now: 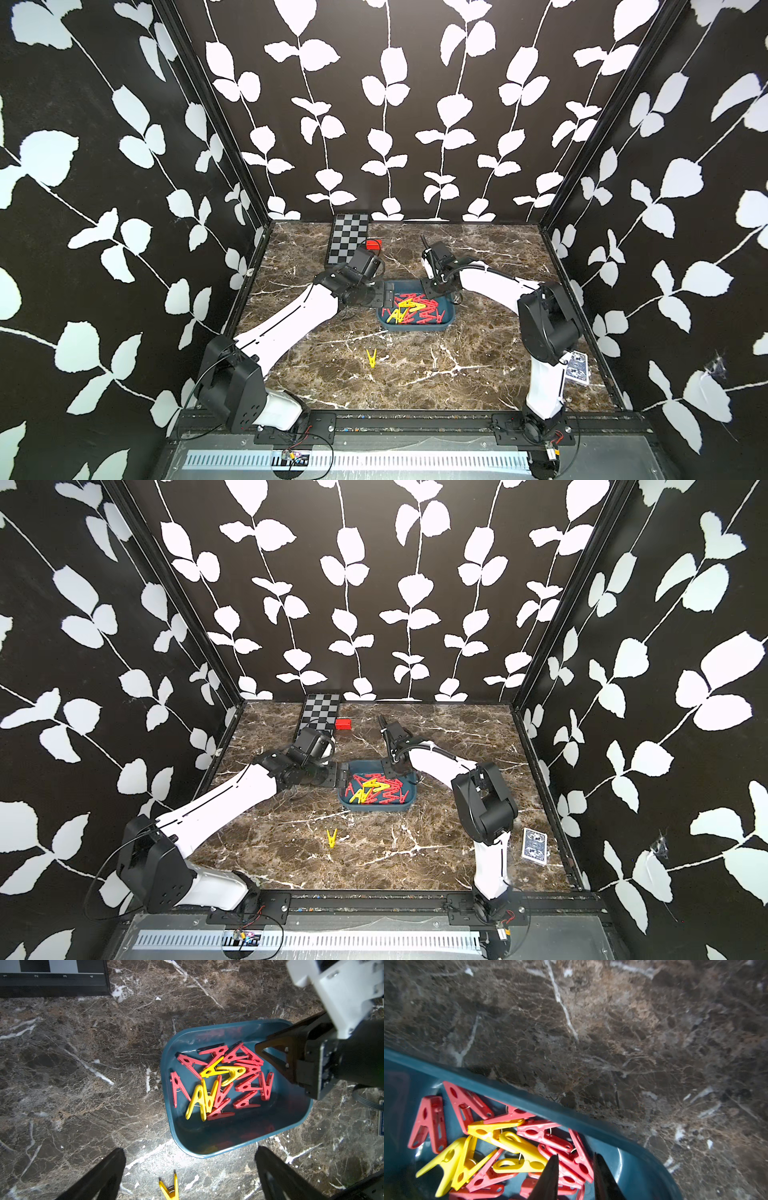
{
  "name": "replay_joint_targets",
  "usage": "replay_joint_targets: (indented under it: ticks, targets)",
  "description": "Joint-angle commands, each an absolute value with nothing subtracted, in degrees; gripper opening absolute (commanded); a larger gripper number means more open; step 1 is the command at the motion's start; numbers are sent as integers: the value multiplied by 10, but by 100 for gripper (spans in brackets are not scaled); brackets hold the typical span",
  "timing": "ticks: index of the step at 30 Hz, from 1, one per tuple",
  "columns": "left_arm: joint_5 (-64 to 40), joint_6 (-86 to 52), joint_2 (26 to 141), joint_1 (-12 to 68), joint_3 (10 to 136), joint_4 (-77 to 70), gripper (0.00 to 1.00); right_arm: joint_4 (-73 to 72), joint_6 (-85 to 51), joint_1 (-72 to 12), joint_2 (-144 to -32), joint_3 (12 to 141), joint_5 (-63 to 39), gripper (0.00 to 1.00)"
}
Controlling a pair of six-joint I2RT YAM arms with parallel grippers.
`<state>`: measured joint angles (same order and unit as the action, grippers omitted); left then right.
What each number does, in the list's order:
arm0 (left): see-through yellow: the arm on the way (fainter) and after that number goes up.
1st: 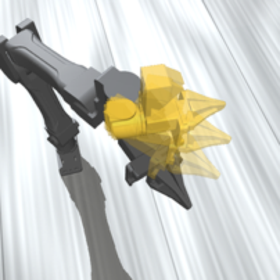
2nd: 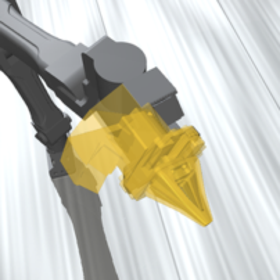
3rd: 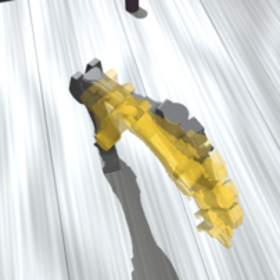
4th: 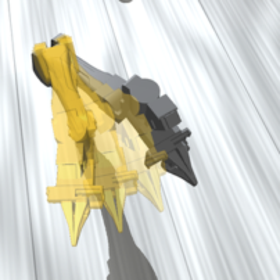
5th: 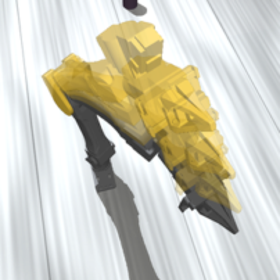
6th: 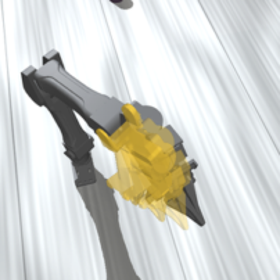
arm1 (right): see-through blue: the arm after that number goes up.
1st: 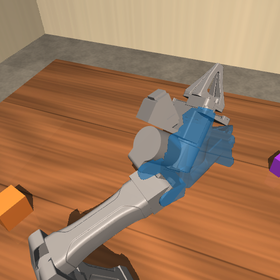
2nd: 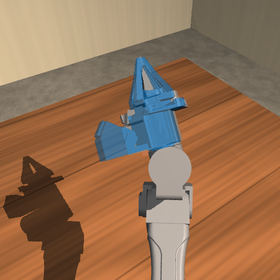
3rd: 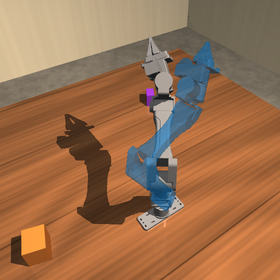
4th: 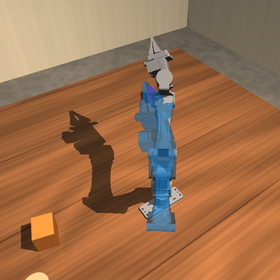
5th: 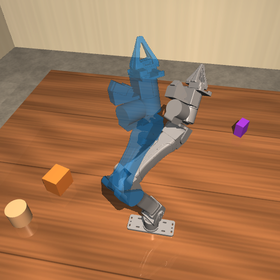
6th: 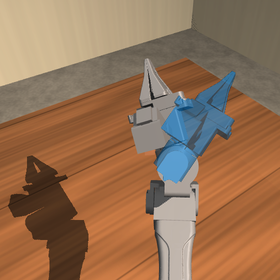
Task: Take the clothespins out of the storage box
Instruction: Pick up the clothespin from the storage box.
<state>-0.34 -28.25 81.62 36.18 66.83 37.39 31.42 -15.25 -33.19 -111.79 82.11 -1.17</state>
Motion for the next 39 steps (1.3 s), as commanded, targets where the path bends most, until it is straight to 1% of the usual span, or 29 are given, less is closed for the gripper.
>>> replay_joint_targets:
  ticks: [1,4,11,16,18,29,30,32,37,39]
  targets:
    - [-8,-276,817,356,689,374,99,334,-132,-330,-1128,835,-28,29]
    - [-9,-279,820,353,688,375,99,334,-127,-330,-1139,839,-39,30]
    - [-11,-280,822,349,687,374,99,343,-124,-329,-1162,851,-22,29]
    - [-12,-281,822,348,686,374,99,341,-124,-326,-1171,853,-17,26]
    - [-13,-280,822,348,685,374,99,341,-123,-325,-1175,853,-18,21]
    - [-16,-282,822,345,686,374,99,333,-119,-325,-1192,846,-17,21]
    - [-16,-282,821,345,686,374,99,332,-119,-325,-1193,846,-16,19]
    - [-16,-282,820,345,685,374,99,332,-119,-325,-1190,845,-17,11]
    - [-19,-285,818,345,683,372,99,335,-124,-325,-1167,844,-10,10]
    - [-20,-284,817,345,681,369,99,340,-126,-326,-1155,845,-5,8]
